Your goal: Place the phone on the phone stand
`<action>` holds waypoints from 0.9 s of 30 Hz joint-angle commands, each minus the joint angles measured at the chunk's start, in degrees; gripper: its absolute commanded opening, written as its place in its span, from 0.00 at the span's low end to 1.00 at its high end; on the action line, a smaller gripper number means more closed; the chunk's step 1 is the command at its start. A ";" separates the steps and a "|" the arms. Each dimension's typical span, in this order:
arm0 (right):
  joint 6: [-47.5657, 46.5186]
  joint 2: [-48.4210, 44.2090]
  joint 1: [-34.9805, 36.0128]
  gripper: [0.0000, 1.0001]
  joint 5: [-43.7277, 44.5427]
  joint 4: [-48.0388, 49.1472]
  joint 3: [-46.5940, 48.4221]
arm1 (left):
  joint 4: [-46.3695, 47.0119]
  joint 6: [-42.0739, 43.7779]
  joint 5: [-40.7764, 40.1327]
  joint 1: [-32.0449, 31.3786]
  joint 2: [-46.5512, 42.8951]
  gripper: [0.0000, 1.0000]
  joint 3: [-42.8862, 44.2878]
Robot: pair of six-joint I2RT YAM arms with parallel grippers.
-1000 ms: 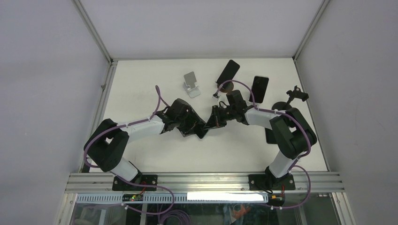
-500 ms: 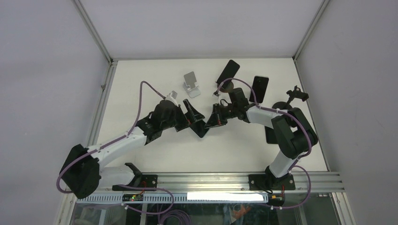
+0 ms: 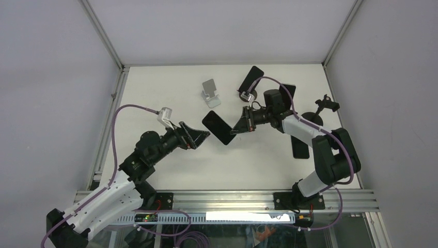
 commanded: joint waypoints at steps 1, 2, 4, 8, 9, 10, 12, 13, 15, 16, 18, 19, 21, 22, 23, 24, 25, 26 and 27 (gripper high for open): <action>-3.03 -5.34 -1.28 0.00 -10.26 3.88 2.35 | 9.37 3.08 0.69 -0.14 -3.01 0.97 -3.07; -2.99 -5.73 -1.58 0.00 -11.42 4.43 2.19 | 11.57 2.44 1.58 -0.09 -2.85 0.97 -3.81; -2.97 -6.42 -1.90 0.00 -13.44 5.37 1.97 | 16.37 0.83 3.20 0.16 -1.85 0.97 -5.18; -2.94 -7.82 -2.16 0.00 -16.38 6.42 1.79 | 23.72 -2.67 6.04 1.85 1.53 0.96 -6.74; -2.99 -8.04 -2.19 0.00 -17.06 6.60 1.77 | 25.07 -3.49 6.85 2.52 2.27 0.96 -7.05; -3.08 -8.37 -2.20 0.00 -17.43 6.67 1.77 | 26.61 -4.47 7.62 3.22 2.94 0.95 -7.40; -3.51 -8.95 -2.22 0.00 -18.51 6.62 1.64 | 29.61 -6.47 9.33 5.04 4.10 0.94 -8.16; -3.62 -9.18 -2.20 0.00 -18.87 6.68 1.60 | 31.21 -7.56 10.23 5.98 4.60 0.94 -8.51; -3.86 -9.35 -2.20 0.00 -19.63 6.61 1.59 | 34.15 -9.51 12.27 7.85 5.76 0.91 -9.32; -3.91 -9.34 -2.20 0.00 -19.94 6.60 1.59 | 35.53 -10.11 13.31 8.68 6.38 0.90 -9.46; -3.93 -9.25 -2.16 0.00 -20.33 6.52 1.59 | 37.76 -10.96 15.06 9.52 7.80 0.87 -9.48; -4.03 -9.18 -2.12 0.00 -20.61 6.37 1.66 | 38.36 -11.11 15.68 9.67 8.38 0.86 -9.37; -4.28 -9.08 -1.95 0.00 -21.03 6.07 1.76 | 39.36 -11.10 16.58 9.71 9.75 0.82 -8.75; -4.51 -9.02 -1.85 0.00 -21.15 5.81 1.77 | 39.65 -11.10 16.94 9.77 10.15 0.79 -8.54; -4.98 -9.00 -1.70 0.00 -21.29 5.33 1.81 | 40.10 -11.12 17.20 9.79 10.69 0.77 -8.35; -5.69 -8.94 -1.55 0.00 -21.54 4.62 1.96 | 40.55 -11.08 17.35 9.79 11.02 0.76 -8.15; -6.46 -8.94 -1.40 0.00 -21.63 3.53 2.17 | 40.83 -11.06 17.47 9.86 11.39 0.74 -7.97; -6.78 -8.90 -1.31 0.00 -21.71 2.23 2.46 | 40.94 -10.98 17.62 9.88 11.74 0.72 -7.75; -8.77 -8.87 -1.16 0.00 -22.02 1.03 2.81 | 40.97 -10.90 17.77 9.93 11.98 0.71 -7.56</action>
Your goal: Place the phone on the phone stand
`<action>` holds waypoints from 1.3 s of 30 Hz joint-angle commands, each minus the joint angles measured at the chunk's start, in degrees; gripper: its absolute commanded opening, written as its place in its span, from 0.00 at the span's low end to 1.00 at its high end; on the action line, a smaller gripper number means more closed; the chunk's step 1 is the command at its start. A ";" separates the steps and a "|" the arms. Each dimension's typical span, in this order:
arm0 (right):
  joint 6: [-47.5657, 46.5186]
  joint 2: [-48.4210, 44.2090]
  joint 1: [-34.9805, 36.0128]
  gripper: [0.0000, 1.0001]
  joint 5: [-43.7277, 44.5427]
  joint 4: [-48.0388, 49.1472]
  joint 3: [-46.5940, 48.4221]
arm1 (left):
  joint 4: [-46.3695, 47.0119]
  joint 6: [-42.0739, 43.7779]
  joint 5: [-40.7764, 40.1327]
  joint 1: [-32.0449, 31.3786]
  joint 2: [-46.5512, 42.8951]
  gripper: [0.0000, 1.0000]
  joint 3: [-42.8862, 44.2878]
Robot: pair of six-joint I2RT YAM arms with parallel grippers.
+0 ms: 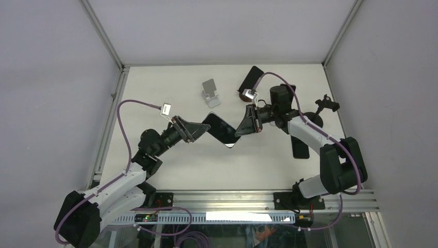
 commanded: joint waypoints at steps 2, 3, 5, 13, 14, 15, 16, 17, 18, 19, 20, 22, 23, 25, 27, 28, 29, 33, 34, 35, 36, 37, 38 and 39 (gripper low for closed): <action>-6.97 -2.04 0.86 0.00 -4.17 -5.92 3.56 | 5.88 -0.02 2.81 0.54 1.17 0.66 1.91; -8.05 -1.94 0.95 0.00 -4.34 -7.35 3.87 | 6.12 0.02 2.81 0.61 1.33 0.64 1.93; -9.44 -1.71 1.08 0.00 -4.49 -9.09 4.38 | 7.27 0.02 2.97 0.68 1.60 0.64 1.73; -11.63 -1.23 1.53 0.00 -4.64 -11.67 5.02 | 9.96 -0.22 3.93 0.73 2.66 0.34 1.15; -11.85 -1.18 1.53 0.00 -4.64 -11.94 5.10 | 10.23 -0.23 4.15 0.71 2.89 0.25 1.06; -12.04 -1.14 1.53 0.00 -4.62 -12.13 5.15 | 10.35 -0.16 4.23 0.79 3.01 0.18 1.05; -12.17 -1.13 1.53 0.00 -4.57 -12.37 5.19 | 10.56 0.04 4.53 0.81 3.20 0.12 1.05; -12.31 -1.10 1.54 0.00 -4.55 -12.55 5.27 | 10.92 0.35 4.84 0.81 3.46 0.05 1.08; -12.44 -1.06 1.59 0.00 -4.49 -12.73 5.33 | 11.24 0.65 5.34 0.81 3.65 0.00 1.05; -12.53 -1.06 1.61 0.00 -4.28 -12.86 5.41 | 11.71 0.94 5.56 0.86 3.82 0.00 0.94; -12.68 -1.10 1.62 0.00 -4.10 -13.09 5.38 | 12.51 1.11 5.79 0.90 3.97 0.00 0.84; -13.05 -1.07 1.62 0.00 -3.56 -13.60 5.45 | 14.00 1.43 6.43 1.09 4.30 0.00 0.26; -13.37 -1.06 1.64 0.02 -3.14 -14.04 5.50 | 14.21 1.44 6.73 1.39 4.41 0.00 0.12; -14.91 -1.20 1.62 0.17 -1.80 -16.01 5.82 | 13.86 1.93 7.52 2.53 4.49 0.00 0.00; -17.84 -1.30 1.53 0.34 -0.19 -19.30 6.61 | 12.64 2.79 9.13 4.55 4.46 0.00 0.27; -20.08 -1.33 1.46 0.43 1.00 -21.84 7.28 | 11.50 3.24 10.54 6.05 4.32 0.00 0.68; -22.96 -1.38 1.22 0.53 2.76 -25.56 8.22 | 9.87 3.99 12.33 7.95 4.31 0.00 1.47; -35.60 -1.24 -0.60 0.74 12.04 -39.95 13.33 | -0.46 9.59 20.61 16.62 4.43 0.00 7.27; -37.01 -1.30 -1.40 0.75 14.13 -41.62 13.85 | -4.10 12.09 22.21 18.33 4.90 0.00 9.63; -38.13 -1.52 -2.24 0.76 15.64 -42.71 14.10 | -7.76 14.78 23.57 19.74 5.74 0.00 11.99; -39.28 -1.84 -3.06 0.77 16.98 -43.42 14.11 | -11.13 17.51 25.00 20.87 6.95 0.00 14.88; -40.13 -2.10 -3.65 0.77 17.80 -43.95 14.03 | -14.45 20.49 26.25 21.72 8.70 0.00 17.80; -41.14 -2.64 -4.02 0.77 18.41 -44.64 13.93 | -17.36 23.18 28.90 22.48 10.78 0.00 21.51; -41.91 -3.04 -4.34 0.77 18.82 -44.87 13.82 | -18.38 25.83 30.32 23.09 13.17 0.00 23.59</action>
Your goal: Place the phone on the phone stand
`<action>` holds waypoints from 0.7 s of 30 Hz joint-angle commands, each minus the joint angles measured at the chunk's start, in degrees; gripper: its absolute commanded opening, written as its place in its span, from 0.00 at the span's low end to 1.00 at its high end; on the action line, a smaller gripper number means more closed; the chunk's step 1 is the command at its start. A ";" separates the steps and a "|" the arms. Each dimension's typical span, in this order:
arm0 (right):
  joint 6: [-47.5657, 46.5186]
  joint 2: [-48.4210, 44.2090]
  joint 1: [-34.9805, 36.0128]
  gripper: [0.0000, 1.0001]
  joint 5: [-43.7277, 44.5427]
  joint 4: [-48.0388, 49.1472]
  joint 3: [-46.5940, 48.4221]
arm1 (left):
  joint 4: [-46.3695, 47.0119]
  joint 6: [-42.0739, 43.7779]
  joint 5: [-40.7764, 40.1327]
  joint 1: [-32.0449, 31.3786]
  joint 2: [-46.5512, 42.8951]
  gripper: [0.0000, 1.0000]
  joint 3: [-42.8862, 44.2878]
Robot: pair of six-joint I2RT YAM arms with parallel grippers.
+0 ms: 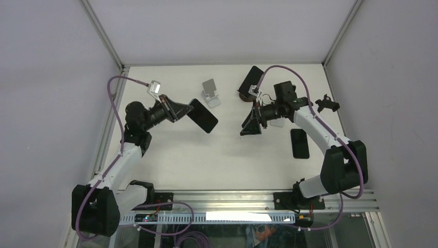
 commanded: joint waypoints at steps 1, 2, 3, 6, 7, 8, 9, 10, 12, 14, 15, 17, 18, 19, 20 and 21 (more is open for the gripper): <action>-9.05 -3.28 -1.98 0.77 6.24 -7.56 1.32 | -10.20 14.46 11.91 2.80 7.39 0.00 14.30; -9.84 -3.61 -2.11 0.77 6.38 -7.85 1.22 | -12.10 16.21 13.94 3.24 10.05 0.00 18.51; -10.56 -3.96 -2.09 0.77 6.67 -8.14 1.14 | -14.32 18.48 15.44 3.65 14.04 0.00 22.08; -11.41 -4.45 -2.13 0.77 7.83 -8.38 0.90 | -23.07 25.90 17.02 3.76 21.94 0.00 32.86; -11.64 -4.49 -2.13 0.77 8.13 -8.51 0.87 | -25.09 27.81 17.13 3.71 24.24 0.00 36.03; -11.85 -4.57 -2.14 0.77 8.45 -8.70 0.89 | -27.61 29.68 17.17 3.71 26.29 0.00 39.18; -12.04 -4.73 -2.17 0.77 8.66 -8.80 0.91 | -29.94 31.20 17.37 3.75 28.29 0.00 42.90; -12.20 -4.83 -2.14 0.77 8.95 -8.89 0.91 | -31.29 32.34 17.58 3.76 29.98 0.00 45.45; -12.49 -5.00 -2.13 0.77 9.20 -8.92 0.91 | -33.41 33.82 17.65 3.76 33.28 0.00 50.02; -12.68 -4.92 -2.14 0.77 9.37 -9.05 0.91 | -34.81 34.37 17.31 3.67 36.43 0.00 53.74; -12.74 -4.78 -2.13 0.77 9.40 -9.09 0.95 | -35.43 34.61 16.70 3.63 37.57 0.00 55.17; -12.91 -4.56 -2.13 0.77 9.61 -9.29 1.06 | -36.36 35.02 15.62 3.52 39.66 0.00 57.60; -12.93 -4.45 -2.13 0.77 9.62 -9.27 1.07 | -36.71 35.24 14.87 3.39 40.49 0.00 58.69; -12.96 -4.41 -2.11 0.77 9.68 -9.27 1.04 | -37.14 35.67 14.24 3.26 41.37 0.00 59.70; -12.96 -4.40 -2.13 0.77 9.80 -9.27 1.00 | -37.69 36.16 13.66 2.99 42.18 0.00 60.67; -13.04 -4.40 -2.15 0.77 9.84 -9.27 0.98 | -38.21 36.73 13.20 2.79 42.94 0.00 61.60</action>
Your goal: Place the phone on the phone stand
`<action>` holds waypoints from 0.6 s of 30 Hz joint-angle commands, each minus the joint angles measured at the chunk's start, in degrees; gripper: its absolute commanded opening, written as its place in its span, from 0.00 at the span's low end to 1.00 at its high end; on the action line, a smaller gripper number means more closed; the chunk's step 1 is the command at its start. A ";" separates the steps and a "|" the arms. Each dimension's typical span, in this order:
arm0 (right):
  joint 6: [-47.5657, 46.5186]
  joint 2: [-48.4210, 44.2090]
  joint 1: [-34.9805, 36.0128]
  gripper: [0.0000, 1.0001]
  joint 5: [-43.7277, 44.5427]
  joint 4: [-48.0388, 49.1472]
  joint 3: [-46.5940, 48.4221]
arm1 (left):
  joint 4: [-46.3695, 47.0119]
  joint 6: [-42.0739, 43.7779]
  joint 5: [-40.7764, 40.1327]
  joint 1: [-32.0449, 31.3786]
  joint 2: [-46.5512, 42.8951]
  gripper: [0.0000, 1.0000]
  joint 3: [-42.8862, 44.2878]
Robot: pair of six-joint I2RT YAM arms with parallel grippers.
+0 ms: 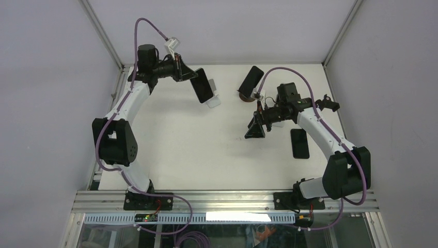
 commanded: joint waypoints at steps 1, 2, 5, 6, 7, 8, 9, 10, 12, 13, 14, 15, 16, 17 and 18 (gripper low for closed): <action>-1.75 -1.25 -0.03 0.77 0.52 0.02 1.05 | -2.40 4.48 -1.26 -0.73 1.99 0.00 6.48; -1.75 -1.24 -0.01 0.77 0.60 0.05 1.10 | -2.93 5.28 -1.87 -1.08 2.68 0.00 7.39; -1.72 -1.20 -0.01 0.77 0.72 -0.03 1.00 | -4.14 7.26 -3.71 -2.24 4.53 0.00 9.61; -1.74 -1.11 0.03 0.77 0.72 -0.03 1.02 | -4.30 8.53 -4.15 -2.59 5.10 0.00 10.44; -1.75 -1.09 -0.01 0.77 0.65 -0.03 1.02 | -4.45 9.53 -4.57 -2.95 5.69 0.00 11.05; -1.75 -1.09 -0.01 0.77 0.62 -0.03 1.02 | -4.44 10.43 -4.83 -3.21 6.20 0.00 11.69; -1.75 -1.05 0.01 0.77 0.54 -0.05 1.02 | -4.47 11.14 -5.05 -3.36 6.64 0.00 12.31; -1.75 -0.97 -0.01 0.77 0.46 -0.03 1.02 | -4.46 11.90 -5.17 -3.46 7.22 0.00 13.08; -1.75 -0.97 -0.01 0.77 0.52 -0.03 1.09 | -4.47 13.15 -5.27 -3.48 8.59 0.00 14.46; -1.75 -1.04 0.00 0.77 0.55 -0.03 1.05 | -4.42 13.85 -5.23 -3.48 9.18 0.00 15.22; -1.75 -1.11 -0.01 0.77 0.55 -0.03 0.98 | -4.52 14.36 -5.19 -3.54 9.73 0.00 15.86; -1.75 -1.10 0.03 0.77 0.56 -0.06 1.02 | -4.51 14.90 -5.15 -3.56 10.16 0.00 16.55; -1.75 -1.07 -0.02 0.77 0.60 -0.04 1.06 | -4.60 15.35 -5.04 -3.56 10.73 0.00 17.19; -1.75 -1.08 -0.02 0.77 0.61 -0.07 1.04 | -4.65 15.71 -5.01 -3.56 11.25 0.00 17.80; -1.75 -1.04 -0.01 0.77 0.58 -0.11 1.02 | -4.72 16.00 -5.07 -3.61 11.76 0.00 18.41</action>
